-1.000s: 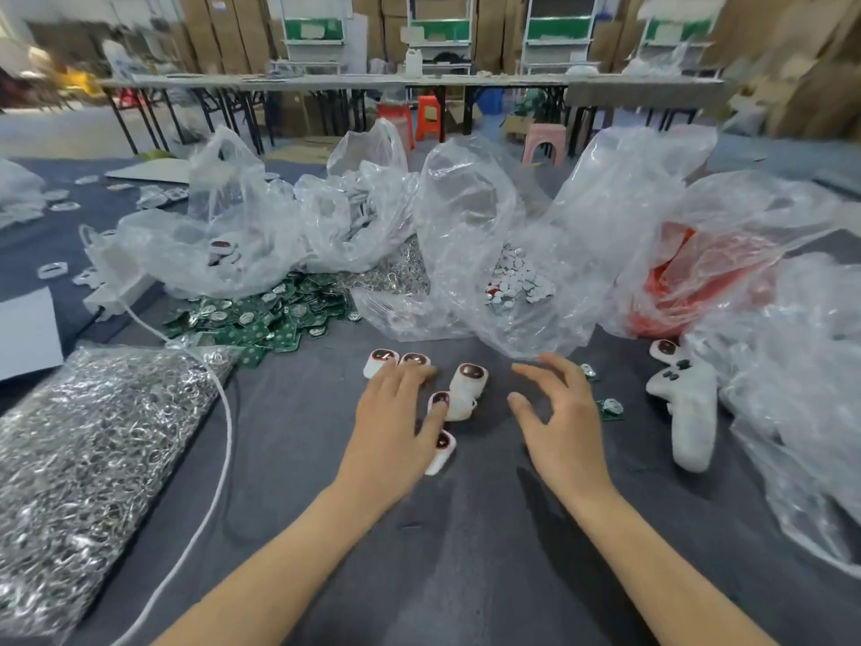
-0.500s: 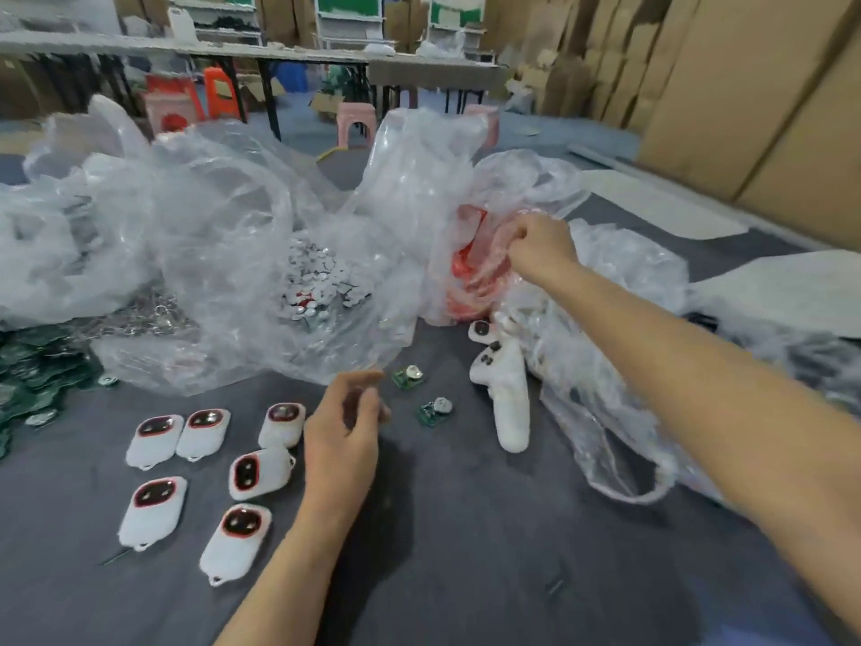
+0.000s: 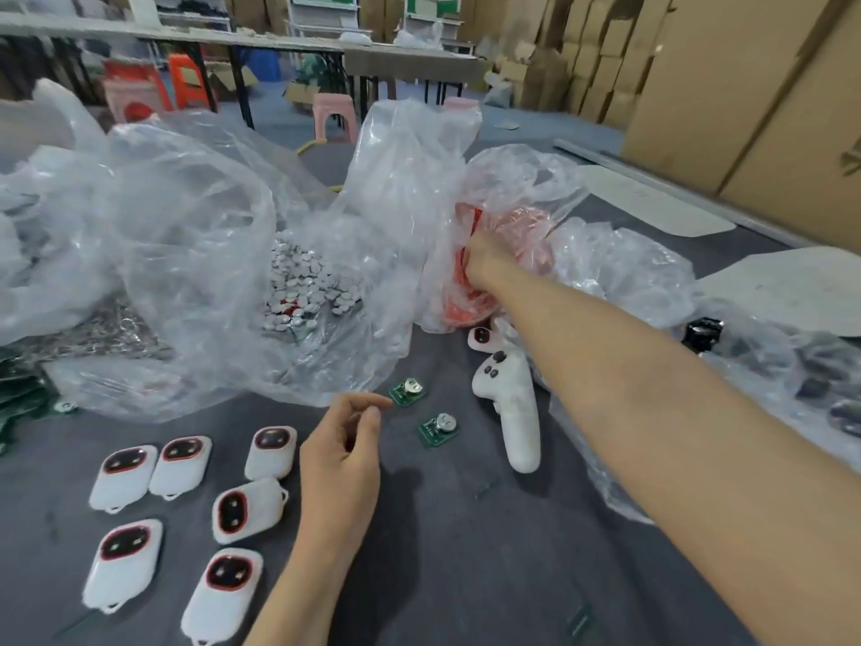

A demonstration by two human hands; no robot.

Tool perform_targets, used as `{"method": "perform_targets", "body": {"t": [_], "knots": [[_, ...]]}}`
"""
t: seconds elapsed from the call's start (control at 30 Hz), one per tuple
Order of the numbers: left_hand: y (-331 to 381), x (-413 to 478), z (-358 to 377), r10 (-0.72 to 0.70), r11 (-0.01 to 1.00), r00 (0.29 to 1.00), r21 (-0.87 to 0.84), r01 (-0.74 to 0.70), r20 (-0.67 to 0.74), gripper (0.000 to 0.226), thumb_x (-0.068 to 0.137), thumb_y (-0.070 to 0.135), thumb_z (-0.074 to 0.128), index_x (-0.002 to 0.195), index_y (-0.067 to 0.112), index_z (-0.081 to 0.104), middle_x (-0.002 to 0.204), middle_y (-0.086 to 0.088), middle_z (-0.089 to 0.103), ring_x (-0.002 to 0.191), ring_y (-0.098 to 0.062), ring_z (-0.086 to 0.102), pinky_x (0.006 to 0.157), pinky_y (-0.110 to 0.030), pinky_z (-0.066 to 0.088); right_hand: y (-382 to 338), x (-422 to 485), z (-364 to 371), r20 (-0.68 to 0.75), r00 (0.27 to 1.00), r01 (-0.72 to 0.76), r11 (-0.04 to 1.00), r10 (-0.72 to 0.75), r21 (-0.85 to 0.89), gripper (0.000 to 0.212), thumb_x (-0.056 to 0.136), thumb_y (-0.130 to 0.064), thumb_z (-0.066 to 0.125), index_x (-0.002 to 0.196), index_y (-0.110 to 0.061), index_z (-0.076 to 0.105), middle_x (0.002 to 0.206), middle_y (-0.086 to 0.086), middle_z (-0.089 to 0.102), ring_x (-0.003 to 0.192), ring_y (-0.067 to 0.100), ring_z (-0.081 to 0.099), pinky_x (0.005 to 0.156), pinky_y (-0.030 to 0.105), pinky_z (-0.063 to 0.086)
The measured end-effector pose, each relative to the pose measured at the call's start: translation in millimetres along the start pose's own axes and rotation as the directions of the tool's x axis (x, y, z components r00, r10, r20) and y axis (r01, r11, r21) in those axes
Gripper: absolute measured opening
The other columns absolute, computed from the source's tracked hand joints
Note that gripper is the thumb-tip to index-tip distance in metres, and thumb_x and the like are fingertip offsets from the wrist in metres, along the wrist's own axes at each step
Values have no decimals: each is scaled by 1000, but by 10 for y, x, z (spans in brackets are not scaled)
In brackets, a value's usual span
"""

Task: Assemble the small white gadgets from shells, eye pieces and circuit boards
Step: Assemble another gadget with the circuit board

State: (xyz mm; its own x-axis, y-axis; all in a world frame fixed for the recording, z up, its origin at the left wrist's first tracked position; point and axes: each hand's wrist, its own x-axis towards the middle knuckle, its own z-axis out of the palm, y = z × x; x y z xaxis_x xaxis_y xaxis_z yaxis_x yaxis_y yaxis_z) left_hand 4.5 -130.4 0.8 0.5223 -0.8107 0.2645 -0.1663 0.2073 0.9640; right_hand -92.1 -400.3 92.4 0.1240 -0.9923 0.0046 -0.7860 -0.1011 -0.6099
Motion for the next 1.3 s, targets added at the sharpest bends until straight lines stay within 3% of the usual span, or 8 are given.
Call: {"method": "perform_targets", "body": {"t": [0.23,0.37,0.57,0.7,0.9,1.1,1.2,1.3], "knots": [[0,-14,3,-22,997,1000,73,20,20,32,95,6,51,79,31,63,47,9,36,48,-13,29,51,-27,24,-11,-58,-82,-218,973,15,956,-82,-293,21,88,4,45,84,-13,56,90,8,59,83,24,59,64,31,41],[6,-6,8,-27,997,999,75,25,29,33,95,6,51,79,32,63,46,7,36,49,-15,32,52,-29,25,-73,-60,-229,-348,934,47,994,-80,-104,23,90,1,44,95,-6,65,93,8,63,87,24,61,69,31,47],[52,-11,-7,-20,995,999,100,17,32,32,94,7,51,78,32,63,47,2,41,49,-15,37,51,-29,30,-107,-132,-1001,-420,907,99,983,-26,152,13,85,-4,55,74,-11,57,88,10,67,76,28,66,72,41,58],[75,-38,-14,-3,992,999,124,-3,45,28,93,7,51,79,29,64,47,3,43,49,-15,39,50,-28,31,186,-378,-1496,-241,968,146,927,-62,346,23,84,2,61,68,-14,57,62,6,60,41,14,58,48,30,55],[87,-78,-28,5,998,1000,59,-7,29,30,95,3,49,81,25,64,45,4,42,46,-10,39,48,-21,32,915,-685,-1471,-58,996,74,982,-65,171,16,85,4,57,76,-9,62,71,12,61,45,16,51,40,21,45],[76,-72,-32,15,999,1000,49,-15,13,28,96,1,48,84,20,64,44,4,44,44,-6,38,46,-13,32,1205,-625,-1124,-20,999,-49,959,45,-279,20,88,-6,57,101,5,67,86,13,59,84,25,53,72,29,40],[51,-76,-44,12,998,1000,57,-13,24,28,96,3,48,84,22,64,45,4,45,44,-5,39,46,-13,33,1173,-594,-1041,50,998,-18,948,35,-317,30,96,-13,50,118,4,59,117,20,60,107,35,56,90,37,43],[15,-60,-58,17,998,999,58,-18,31,31,97,5,48,83,27,65,46,4,45,45,-4,39,46,-12,33,1191,-536,-1011,76,997,10,948,15,-317,30,96,-15,50,119,2,59,122,20,60,109,36,56,92,40,43]]}}
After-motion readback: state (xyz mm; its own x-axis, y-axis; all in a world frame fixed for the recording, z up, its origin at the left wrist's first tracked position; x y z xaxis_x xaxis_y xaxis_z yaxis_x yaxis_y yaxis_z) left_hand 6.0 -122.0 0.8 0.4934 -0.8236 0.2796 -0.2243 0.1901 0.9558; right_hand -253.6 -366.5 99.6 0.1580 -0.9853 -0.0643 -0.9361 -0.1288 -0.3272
